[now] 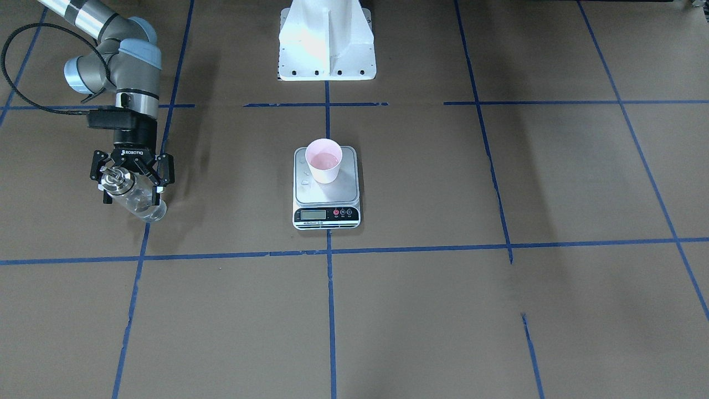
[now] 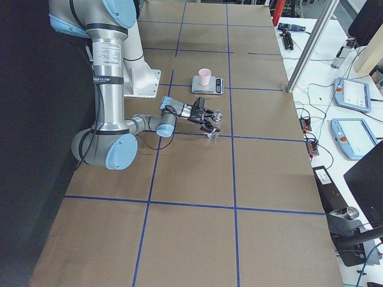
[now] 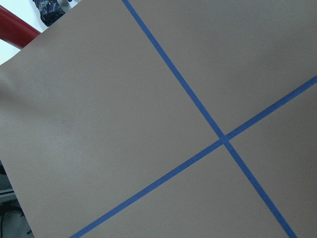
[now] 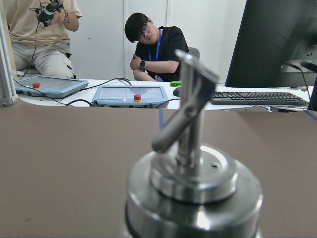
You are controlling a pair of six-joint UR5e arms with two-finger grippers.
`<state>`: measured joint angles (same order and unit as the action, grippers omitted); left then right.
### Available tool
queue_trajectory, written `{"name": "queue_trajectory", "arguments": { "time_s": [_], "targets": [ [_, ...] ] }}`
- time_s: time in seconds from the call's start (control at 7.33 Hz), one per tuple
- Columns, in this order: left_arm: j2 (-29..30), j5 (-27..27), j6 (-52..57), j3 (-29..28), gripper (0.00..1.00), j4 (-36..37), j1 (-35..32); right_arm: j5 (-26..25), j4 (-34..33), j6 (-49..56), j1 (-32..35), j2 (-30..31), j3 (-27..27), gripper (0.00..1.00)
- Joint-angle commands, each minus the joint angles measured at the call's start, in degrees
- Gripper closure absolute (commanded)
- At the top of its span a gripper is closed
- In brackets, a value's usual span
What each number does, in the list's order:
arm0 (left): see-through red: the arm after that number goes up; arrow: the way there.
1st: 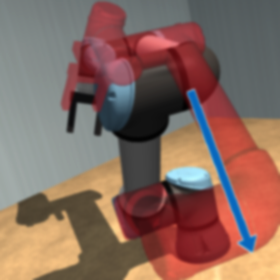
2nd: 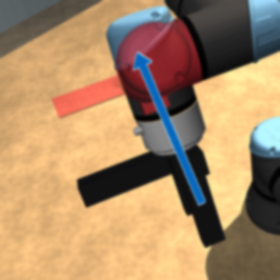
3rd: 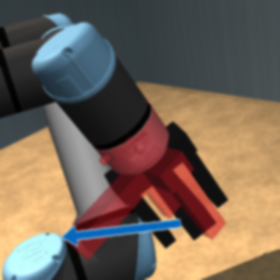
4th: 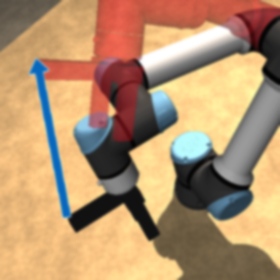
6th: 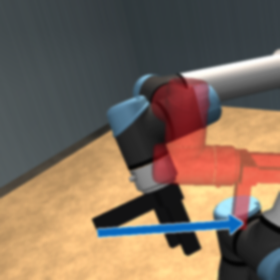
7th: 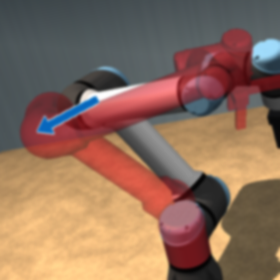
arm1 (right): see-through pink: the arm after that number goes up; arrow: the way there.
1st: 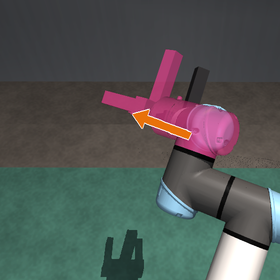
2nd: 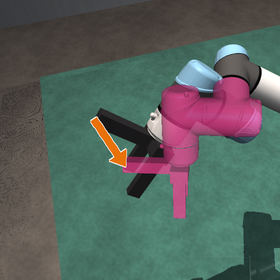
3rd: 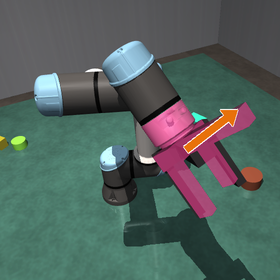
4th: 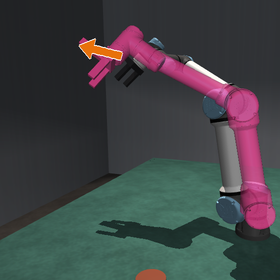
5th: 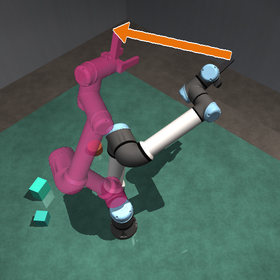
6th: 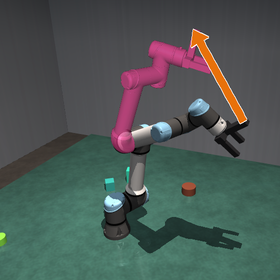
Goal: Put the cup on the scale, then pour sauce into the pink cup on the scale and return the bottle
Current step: 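Lower the bottle to its original spot with the right gripper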
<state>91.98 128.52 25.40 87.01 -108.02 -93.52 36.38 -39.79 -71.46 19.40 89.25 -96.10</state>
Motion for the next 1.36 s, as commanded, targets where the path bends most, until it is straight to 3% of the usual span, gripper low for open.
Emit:
{"name": "queue_trajectory", "arguments": {
  "time_s": [0.0, 0.68, 0.95, 1.23],
  "targets": [
    [0.2, -0.2, 0.0, 0.0, 0.0, 0.1, 0.0, 0.0, 0.1, 0.4, -0.6, 0.3, -0.9, 0.0],
    [0.2, -0.2, 0.0, 0.1, 0.0, 0.1, 0.0, -7.5, 0.2, -0.1, -10.5, 11.5, -8.5, 0.0],
    [0.1, -0.2, 0.0, 0.2, 0.0, 0.1, 0.0, -6.8, -0.6, 0.1, -12.7, 16.2, -17.1, 0.0],
    [-0.1, -0.2, -0.1, 0.6, 0.0, 0.1, 0.0, -4.8, -2.0, 0.5, -12.7, 21.2, -21.6, 0.0]
  ]
}}
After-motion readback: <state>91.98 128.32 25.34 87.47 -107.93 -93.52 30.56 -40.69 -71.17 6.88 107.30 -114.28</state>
